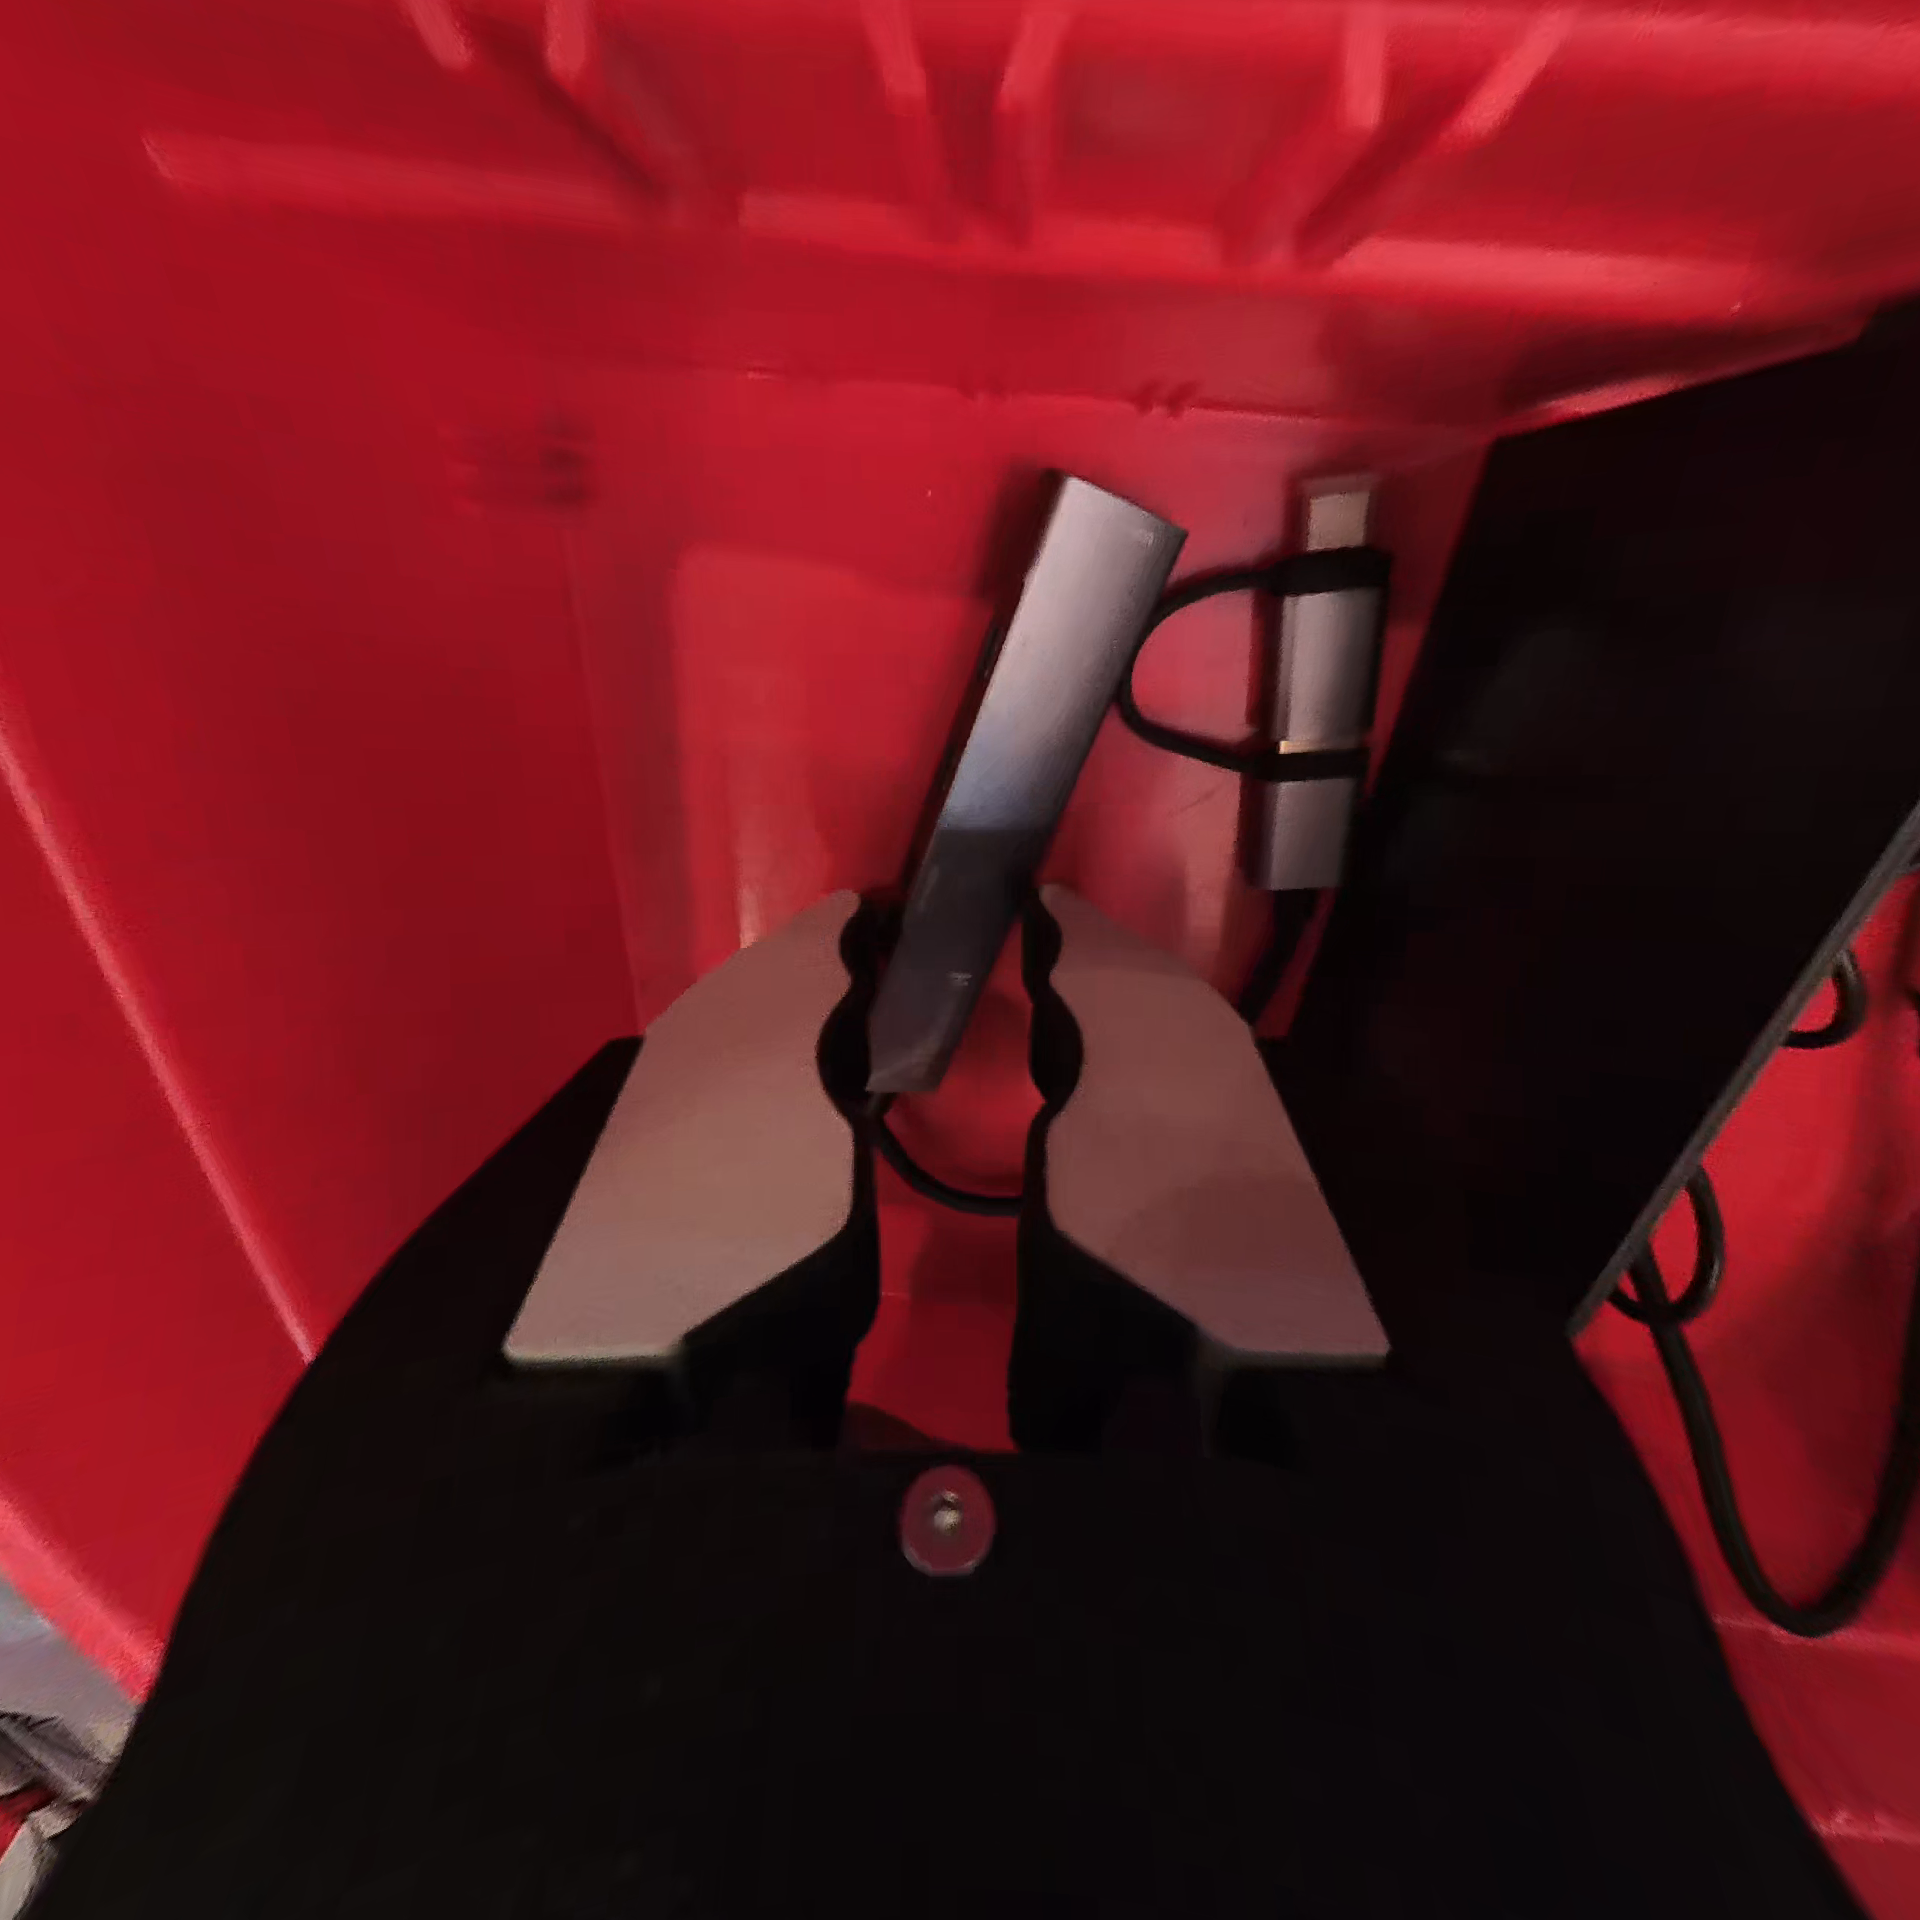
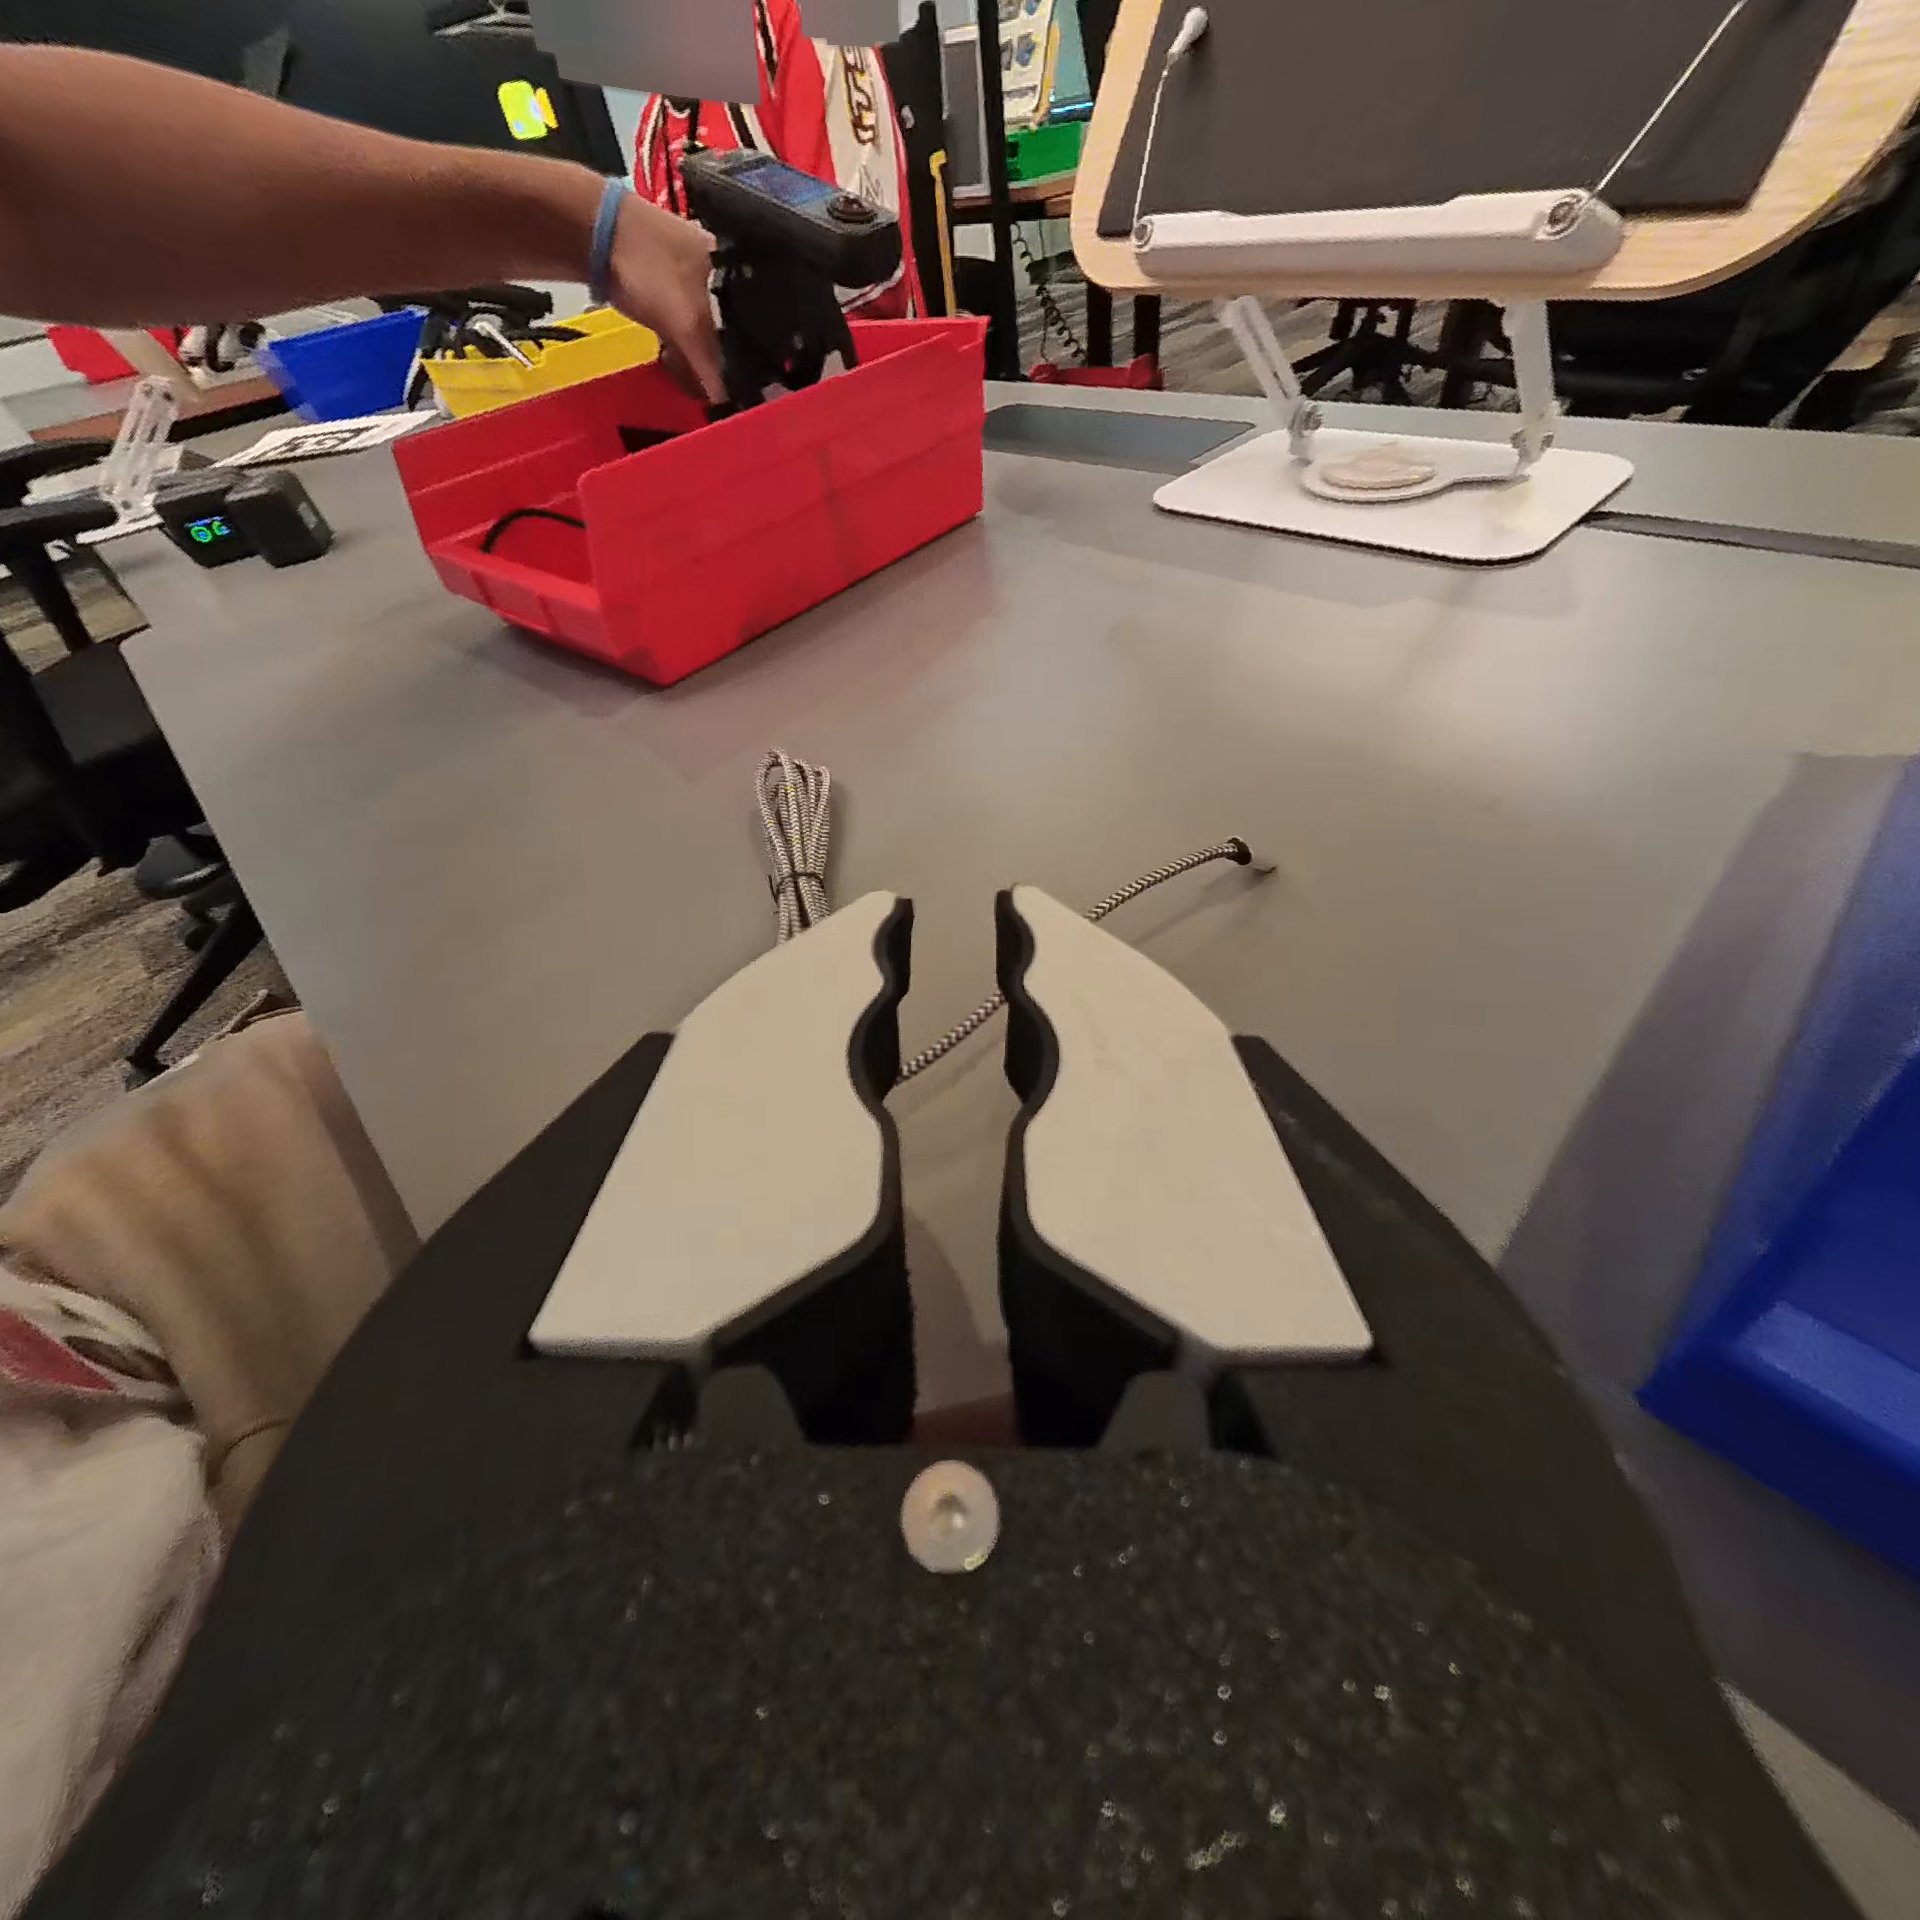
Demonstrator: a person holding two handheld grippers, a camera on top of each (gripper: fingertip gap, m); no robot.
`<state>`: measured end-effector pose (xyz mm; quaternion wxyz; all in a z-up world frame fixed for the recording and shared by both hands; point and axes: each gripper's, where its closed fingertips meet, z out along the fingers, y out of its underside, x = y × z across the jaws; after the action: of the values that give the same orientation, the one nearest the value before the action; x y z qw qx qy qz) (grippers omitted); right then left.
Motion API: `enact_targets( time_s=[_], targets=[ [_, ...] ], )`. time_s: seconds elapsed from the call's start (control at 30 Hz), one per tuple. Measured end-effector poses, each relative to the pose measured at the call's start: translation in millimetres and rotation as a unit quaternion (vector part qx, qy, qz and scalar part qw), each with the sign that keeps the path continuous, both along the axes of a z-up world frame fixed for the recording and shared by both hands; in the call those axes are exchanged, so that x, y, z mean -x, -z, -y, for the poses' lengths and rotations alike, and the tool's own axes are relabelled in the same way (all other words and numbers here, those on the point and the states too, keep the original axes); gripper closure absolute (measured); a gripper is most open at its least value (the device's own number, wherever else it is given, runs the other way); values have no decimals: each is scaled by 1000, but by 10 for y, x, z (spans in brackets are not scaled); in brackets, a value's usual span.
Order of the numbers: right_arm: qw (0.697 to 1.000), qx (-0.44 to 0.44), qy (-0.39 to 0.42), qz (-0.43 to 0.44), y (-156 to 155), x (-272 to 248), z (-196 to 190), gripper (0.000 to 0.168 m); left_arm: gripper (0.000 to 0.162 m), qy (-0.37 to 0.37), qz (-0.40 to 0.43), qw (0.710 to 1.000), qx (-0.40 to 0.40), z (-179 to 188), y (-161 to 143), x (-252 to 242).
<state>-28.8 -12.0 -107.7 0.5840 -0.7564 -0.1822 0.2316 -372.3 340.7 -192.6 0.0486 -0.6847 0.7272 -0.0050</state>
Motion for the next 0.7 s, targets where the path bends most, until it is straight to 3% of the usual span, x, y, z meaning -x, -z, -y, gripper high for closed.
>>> enact_targets(
  time_s=[0.17,0.3,0.5,0.6,0.7],
  targets=[
    [1000,3,-5,-11,1,22,-3,154,139,12,-11,998,-60,-29,-46,65],
    [1000,-1,-9,-9,-14,63,5,154,139,-9,23,993,-114,-10,-350,88],
    [1000,1,-22,-14,-184,270,-205,153,140,-40,115,958,-259,132,-1410,75],
    [999,-19,-45,-13,-461,482,-418,145,139,-20,159,924,-347,510,-1998,-133],
    [994,-40,-93,-34,-850,823,-636,142,139,22,182,888,-423,1055,-2375,-464]
  ],
)
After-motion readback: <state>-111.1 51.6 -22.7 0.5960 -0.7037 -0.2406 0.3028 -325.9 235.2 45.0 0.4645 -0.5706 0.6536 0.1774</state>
